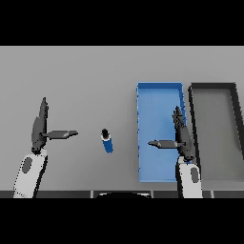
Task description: Pick up the blue pipe and place it into the blue bin.
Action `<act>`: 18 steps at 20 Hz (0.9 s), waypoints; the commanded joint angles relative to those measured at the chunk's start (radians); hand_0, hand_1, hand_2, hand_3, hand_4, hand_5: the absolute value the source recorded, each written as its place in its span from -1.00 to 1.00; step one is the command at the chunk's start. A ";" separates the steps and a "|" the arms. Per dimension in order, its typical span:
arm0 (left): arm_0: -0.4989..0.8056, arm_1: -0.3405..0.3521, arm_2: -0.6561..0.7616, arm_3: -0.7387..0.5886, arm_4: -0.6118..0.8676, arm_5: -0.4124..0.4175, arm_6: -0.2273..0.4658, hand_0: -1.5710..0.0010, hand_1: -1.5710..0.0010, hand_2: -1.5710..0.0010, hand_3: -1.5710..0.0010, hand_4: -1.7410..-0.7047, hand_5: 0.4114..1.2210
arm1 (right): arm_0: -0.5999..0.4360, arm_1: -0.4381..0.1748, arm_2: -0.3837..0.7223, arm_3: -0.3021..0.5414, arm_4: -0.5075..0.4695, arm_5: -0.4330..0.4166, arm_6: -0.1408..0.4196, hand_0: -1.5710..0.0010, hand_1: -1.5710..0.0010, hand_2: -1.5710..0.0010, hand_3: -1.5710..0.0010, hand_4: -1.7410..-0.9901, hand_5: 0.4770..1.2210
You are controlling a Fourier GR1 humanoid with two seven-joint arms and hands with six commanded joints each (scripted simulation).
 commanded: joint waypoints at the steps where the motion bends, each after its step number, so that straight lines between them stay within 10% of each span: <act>1: 0.000 -0.001 -0.001 -0.001 -0.001 0.001 -0.004 1.00 1.00 1.00 1.00 0.07 -0.52 | 0.000 -0.001 -0.001 0.000 -0.001 0.000 0.000 1.00 1.00 1.00 1.00 0.30 -0.67; 6: 0.000 -0.012 -0.011 -0.006 -0.013 0.014 -0.005 1.00 1.00 1.00 1.00 0.07 -0.52 | -0.001 -0.018 -0.014 -0.003 -0.016 0.011 0.000 1.00 1.00 1.00 1.00 0.30 -0.67; 10: 0.041 0.143 -0.032 0.015 0.052 -0.284 -0.103 1.00 1.00 1.00 1.00 0.06 -0.52 | 0.100 -0.143 0.068 -0.080 0.134 0.061 -0.068 1.00 1.00 1.00 1.00 0.31 -0.68; 18: 0.094 0.207 -0.129 -0.069 0.030 -0.453 -0.142 1.00 1.00 1.00 1.00 0.08 -0.57 | 0.106 -0.163 0.084 -0.099 0.146 0.082 -0.063 1.00 1.00 1.00 1.00 0.37 -0.67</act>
